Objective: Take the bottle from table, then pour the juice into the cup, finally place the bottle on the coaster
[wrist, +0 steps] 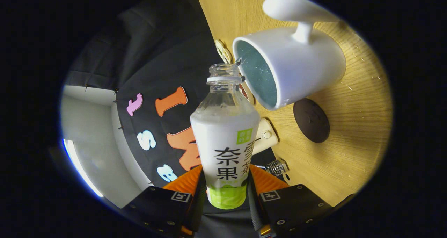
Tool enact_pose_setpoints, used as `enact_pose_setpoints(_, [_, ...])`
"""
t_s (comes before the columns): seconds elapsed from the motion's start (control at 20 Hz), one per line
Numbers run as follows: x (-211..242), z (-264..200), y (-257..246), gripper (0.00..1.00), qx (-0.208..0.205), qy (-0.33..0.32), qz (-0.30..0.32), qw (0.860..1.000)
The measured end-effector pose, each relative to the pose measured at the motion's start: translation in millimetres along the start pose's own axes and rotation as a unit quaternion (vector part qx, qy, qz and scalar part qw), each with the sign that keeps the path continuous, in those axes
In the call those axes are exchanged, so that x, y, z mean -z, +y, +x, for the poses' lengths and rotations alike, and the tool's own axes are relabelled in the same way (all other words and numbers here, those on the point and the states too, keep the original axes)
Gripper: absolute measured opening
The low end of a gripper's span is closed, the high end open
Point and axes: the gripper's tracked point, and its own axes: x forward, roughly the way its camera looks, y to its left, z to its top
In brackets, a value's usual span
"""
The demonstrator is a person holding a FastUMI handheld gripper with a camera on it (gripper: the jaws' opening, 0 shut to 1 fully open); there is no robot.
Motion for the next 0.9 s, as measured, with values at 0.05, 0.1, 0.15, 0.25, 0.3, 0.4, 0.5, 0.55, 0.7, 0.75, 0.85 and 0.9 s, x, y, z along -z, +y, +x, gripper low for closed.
enact_pose_setpoints(0.05, [-0.1, -0.5, 2.4, 0.57, -0.001, -0.002, 0.006, 1.0])
enact_pose_setpoints(0.1, [-0.2, 0.1, 4.3, 0.57, -0.002, -0.003, 0.01, 1.0])
enact_pose_setpoints(0.15, [-0.5, 1.2, 4.8, 0.57, -0.003, -0.004, 0.015, 1.0])
enact_pose_setpoints(0.25, [-1.5, 2.1, 7.8, 0.57, -0.007, -0.006, 0.022, 1.0])
enact_pose_setpoints(0.3, [-1.8, 1.6, 9.0, 0.57, -0.008, -0.007, 0.026, 1.0])
enact_pose_setpoints(0.4, [-2.5, 1.6, 10.5, 0.57, -0.009, -0.008, 0.033, 0.999])
enact_pose_setpoints(0.5, [-3.5, 2.1, 12.2, 0.57, -0.01, -0.009, 0.04, 0.999])
enact_pose_setpoints(0.55, [-3.4, 2.5, 12.7, 0.58, -0.01, -0.008, 0.044, 0.999])
enact_pose_setpoints(0.7, [-4.5, 2.5, 13.6, 0.58, -0.011, -0.008, 0.062, 0.998])
enact_pose_setpoints(0.75, [-4.6, 3.2, 13.4, 0.57, -0.012, -0.009, 0.069, 0.998])
enact_pose_setpoints(0.85, [-4.8, 4.3, 16.1, 0.57, -0.016, -0.01, 0.079, 0.997])
enact_pose_setpoints(0.9, [-3.3, 1.7, 17.4, 0.58, -0.016, -0.01, 0.082, 0.996])
